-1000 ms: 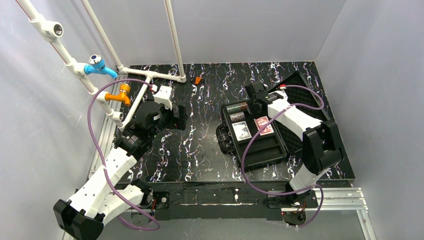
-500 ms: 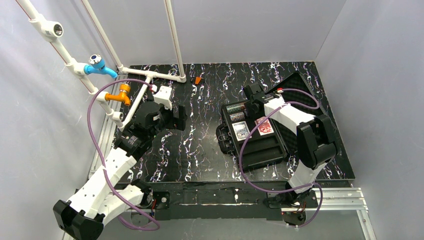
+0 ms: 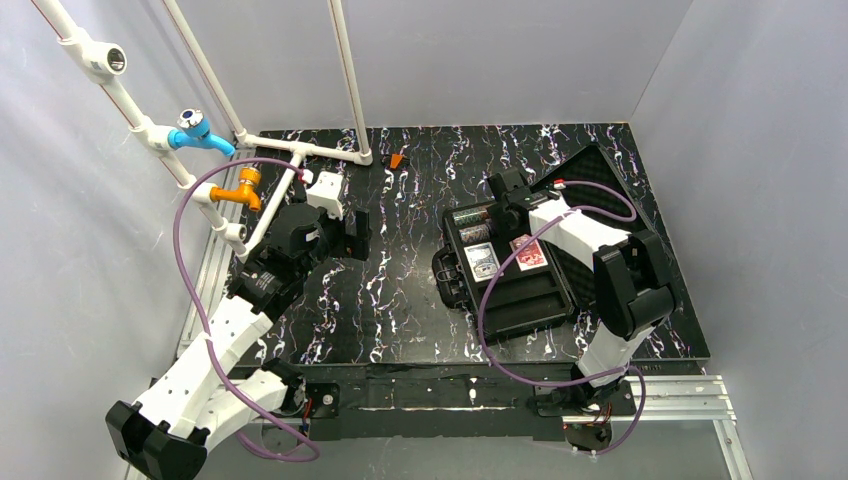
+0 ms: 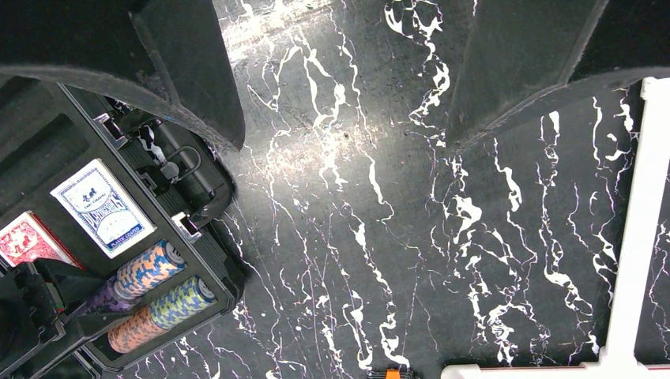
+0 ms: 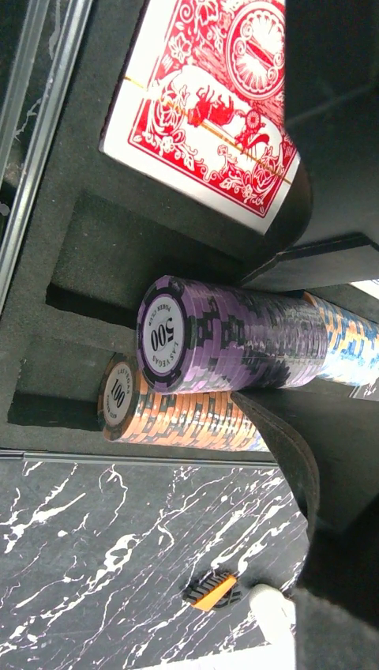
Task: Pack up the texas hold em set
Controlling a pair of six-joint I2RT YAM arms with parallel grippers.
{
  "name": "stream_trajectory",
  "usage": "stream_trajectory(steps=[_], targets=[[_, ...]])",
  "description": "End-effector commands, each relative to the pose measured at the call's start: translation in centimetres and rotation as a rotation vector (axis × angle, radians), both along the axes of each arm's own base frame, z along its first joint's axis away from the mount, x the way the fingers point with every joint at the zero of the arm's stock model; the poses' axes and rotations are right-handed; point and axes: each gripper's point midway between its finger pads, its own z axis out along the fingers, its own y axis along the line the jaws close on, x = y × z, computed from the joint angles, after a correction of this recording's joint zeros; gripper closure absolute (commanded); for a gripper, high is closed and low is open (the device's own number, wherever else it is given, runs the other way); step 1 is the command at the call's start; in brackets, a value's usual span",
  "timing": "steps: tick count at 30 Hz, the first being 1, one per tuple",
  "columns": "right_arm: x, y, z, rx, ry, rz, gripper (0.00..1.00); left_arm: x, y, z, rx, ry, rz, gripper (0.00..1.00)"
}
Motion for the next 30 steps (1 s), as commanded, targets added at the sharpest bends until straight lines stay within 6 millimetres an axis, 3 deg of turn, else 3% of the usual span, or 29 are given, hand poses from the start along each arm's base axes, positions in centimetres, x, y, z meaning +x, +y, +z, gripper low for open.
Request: stream_trajectory(steps=[1,7,13,24,30], targets=[[1.1,1.1,1.7,0.064,-0.076,0.009,0.68,0.1,0.4,1.5,0.011,-0.036,0.016,0.03],[0.9,1.2,2.6,0.069,-0.096,0.028,0.33,0.1,0.5,1.6,0.014,-0.039,0.019,0.03],[0.3,0.9,3.6,0.057,-0.1,0.047,0.14,0.2,0.6,1.5,0.018,-0.037,0.02,0.03],[-1.9,-3.5,7.4,-0.124,-0.179,0.064,0.13,0.2,0.7,1.6,0.023,-0.041,0.025,0.03],[-0.1,-3.6,11.2,-0.356,-0.431,0.368,0.2,0.2,0.7,1.5,0.025,-0.039,0.026,0.03]])
